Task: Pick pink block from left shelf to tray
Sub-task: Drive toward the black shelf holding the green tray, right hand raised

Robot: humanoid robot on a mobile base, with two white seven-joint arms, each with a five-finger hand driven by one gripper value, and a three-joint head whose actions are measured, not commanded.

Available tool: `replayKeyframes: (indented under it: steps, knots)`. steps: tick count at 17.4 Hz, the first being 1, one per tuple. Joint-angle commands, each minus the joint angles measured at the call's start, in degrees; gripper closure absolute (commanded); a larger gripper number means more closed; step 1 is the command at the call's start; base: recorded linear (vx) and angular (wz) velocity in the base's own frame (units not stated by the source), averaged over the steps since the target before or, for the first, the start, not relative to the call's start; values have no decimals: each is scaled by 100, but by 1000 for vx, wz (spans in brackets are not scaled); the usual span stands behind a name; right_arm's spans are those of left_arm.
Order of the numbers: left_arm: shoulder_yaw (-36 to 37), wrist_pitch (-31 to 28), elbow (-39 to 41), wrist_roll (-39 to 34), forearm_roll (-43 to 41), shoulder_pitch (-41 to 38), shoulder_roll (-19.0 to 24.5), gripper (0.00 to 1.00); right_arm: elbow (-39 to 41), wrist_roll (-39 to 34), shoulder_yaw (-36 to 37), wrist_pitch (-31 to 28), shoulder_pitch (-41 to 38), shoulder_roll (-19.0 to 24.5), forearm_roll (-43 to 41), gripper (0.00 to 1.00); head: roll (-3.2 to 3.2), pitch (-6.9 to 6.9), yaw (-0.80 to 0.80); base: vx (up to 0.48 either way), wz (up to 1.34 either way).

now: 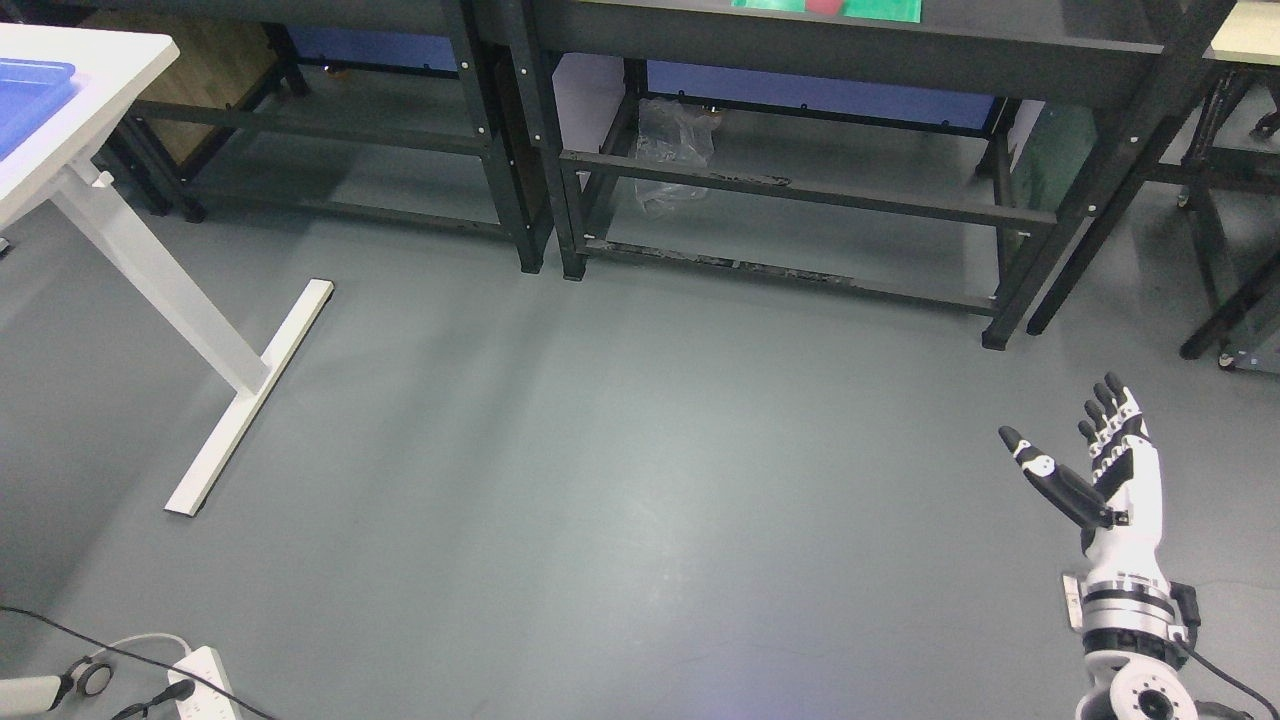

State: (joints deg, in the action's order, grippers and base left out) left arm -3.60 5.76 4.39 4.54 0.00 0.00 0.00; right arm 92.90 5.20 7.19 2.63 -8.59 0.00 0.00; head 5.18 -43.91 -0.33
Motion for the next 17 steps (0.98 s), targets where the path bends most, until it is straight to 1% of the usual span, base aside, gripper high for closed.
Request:
replayKeyframes:
  steps: [1, 10, 13, 17]
  knots:
    - [0, 4, 0, 3, -9, -53, 100, 0, 0, -1, 2, 1, 6, -100, 44, 0, 0, 0, 0, 0, 0]
    - [0, 4, 0, 3, -9, -53, 100, 0, 0, 34, 20, 1, -2, -100, 44, 0, 0, 0, 0, 0, 0]
    - [0, 4, 0, 3, -9, -53, 100, 0, 0, 43, 186, 10, -2, -100, 35, 0, 0, 0, 0, -7, 0]
    - [0, 4, 0, 3, -9, -53, 100, 0, 0, 43, 397, 413, -2, -100, -132, 0, 0, 0, 0, 0, 0]
